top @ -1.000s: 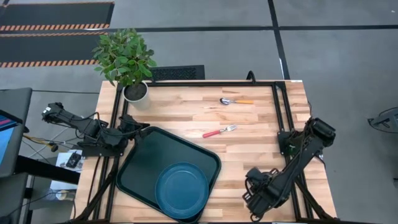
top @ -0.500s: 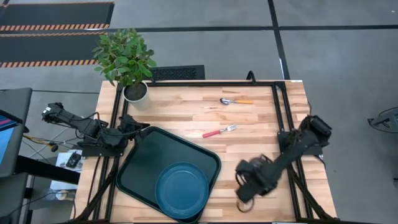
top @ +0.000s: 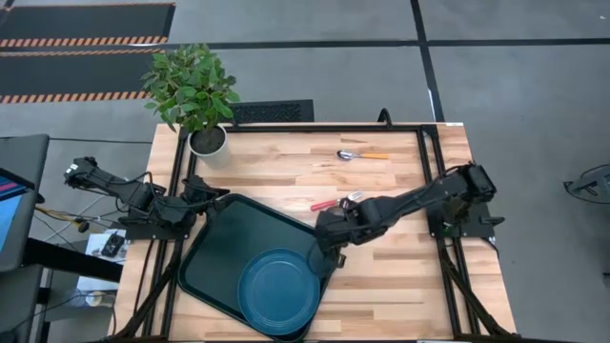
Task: Pick and place plate/cup/fork/spoon on tray
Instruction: Put the dark blue glass on the black serving tray to the top right of the dark blue plate
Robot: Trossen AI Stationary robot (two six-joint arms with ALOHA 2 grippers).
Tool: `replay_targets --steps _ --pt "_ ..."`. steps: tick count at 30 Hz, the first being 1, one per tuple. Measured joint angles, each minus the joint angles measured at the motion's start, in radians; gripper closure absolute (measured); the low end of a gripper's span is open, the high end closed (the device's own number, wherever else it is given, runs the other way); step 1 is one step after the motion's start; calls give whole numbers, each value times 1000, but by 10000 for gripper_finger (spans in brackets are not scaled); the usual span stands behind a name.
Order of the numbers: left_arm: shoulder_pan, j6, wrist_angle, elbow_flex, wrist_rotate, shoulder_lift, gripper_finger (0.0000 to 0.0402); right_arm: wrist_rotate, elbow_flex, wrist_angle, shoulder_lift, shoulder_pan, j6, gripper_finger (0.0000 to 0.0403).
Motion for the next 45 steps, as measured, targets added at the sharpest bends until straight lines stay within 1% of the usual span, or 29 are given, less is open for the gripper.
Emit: replay_targets --steps 7,12,18,20,24,27,31,38,45 --pt "0 -1 0 0 0 0 226 1 6 95 20 37 -75 395" --pt "0 -6 0 0 0 0 226 -8 83 32 87 56 -119 396" --pt "0 -6 0 0 0 0 226 -27 218 -81 215 69 -192 394" --pt "0 -7 0 0 0 0 226 -32 258 -132 244 70 -202 393" --pt "0 -7 -3 0 0 0 226 -35 306 -161 283 70 -205 391" --pt "0 -7 -3 0 0 0 226 -35 319 -151 291 75 -202 391" --pt "0 -7 -3 0 0 0 226 -62 316 -148 312 88 -178 391" --pt "0 -8 -3 0 0 0 226 -57 315 -133 312 108 -170 390" --pt "0 -8 -3 0 0 0 226 -57 315 -133 312 107 -170 369"
